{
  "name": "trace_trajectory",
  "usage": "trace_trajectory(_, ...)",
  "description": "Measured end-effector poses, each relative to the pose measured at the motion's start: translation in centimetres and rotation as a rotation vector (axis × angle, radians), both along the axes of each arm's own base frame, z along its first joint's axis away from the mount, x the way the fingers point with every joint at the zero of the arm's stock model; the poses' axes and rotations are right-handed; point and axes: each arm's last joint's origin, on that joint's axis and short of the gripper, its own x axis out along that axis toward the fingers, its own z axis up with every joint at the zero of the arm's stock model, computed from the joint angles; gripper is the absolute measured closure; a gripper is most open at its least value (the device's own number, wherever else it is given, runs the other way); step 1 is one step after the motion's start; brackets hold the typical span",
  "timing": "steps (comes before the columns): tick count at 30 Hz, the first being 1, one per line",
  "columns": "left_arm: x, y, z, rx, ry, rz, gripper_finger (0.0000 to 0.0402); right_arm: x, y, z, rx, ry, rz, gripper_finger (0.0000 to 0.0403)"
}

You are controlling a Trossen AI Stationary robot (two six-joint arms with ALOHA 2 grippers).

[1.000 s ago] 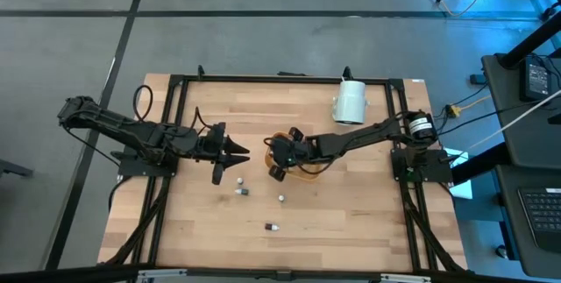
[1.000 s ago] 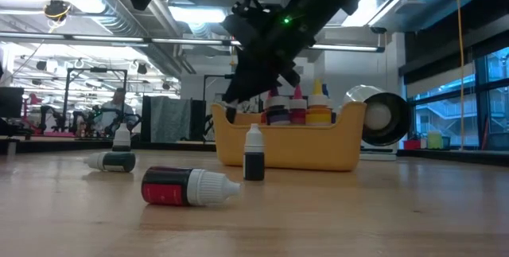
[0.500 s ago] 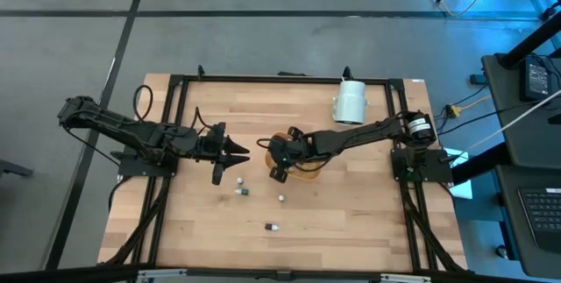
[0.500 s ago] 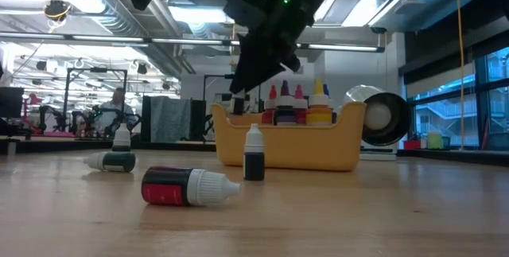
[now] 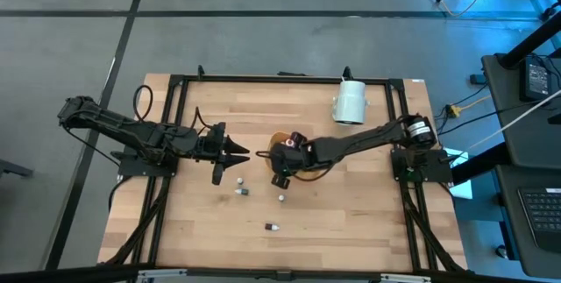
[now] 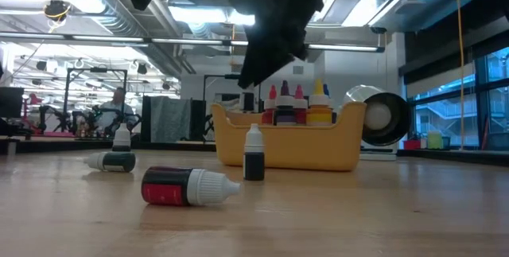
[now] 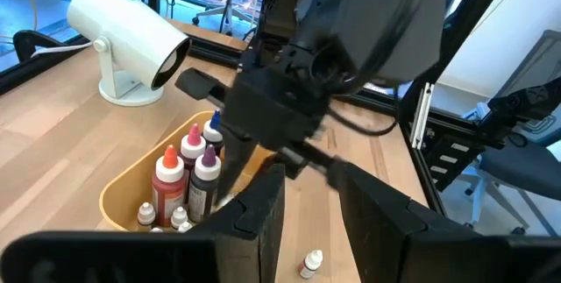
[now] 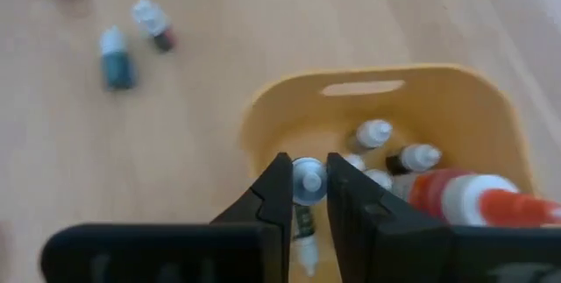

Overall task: Pick & Place food coloring
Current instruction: Put the small brown food coloring bottle into the yellow bin

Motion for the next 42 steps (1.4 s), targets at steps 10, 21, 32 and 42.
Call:
trace_trajectory(10, 0.0, 0.0, 0.0, 0.0, 0.001, 0.0, 0.0295, 0.8, -0.1, -2.8, -0.015, 0.011, -0.167, 0.035)
trace_trajectory(21, -0.1, 0.0, -0.2, 0.011, 0.022, -0.002, 0.0295, 1.2, -0.1, -4.6, -0.003, 0.019, -0.24, 0.0343)
trace_trajectory(32, -0.1, 0.0, -0.3, 0.015, 0.03, -0.002, 0.0295, 1.5, 0.0, -6.1, 0.009, 0.054, -0.229, 0.033)
trace_trajectory(42, -0.1, 0.0, -0.3, 0.016, 0.031, -0.003, 0.0295, 1.5, 0.1, -6.2, 0.052, 0.054, -0.238, 0.0313)
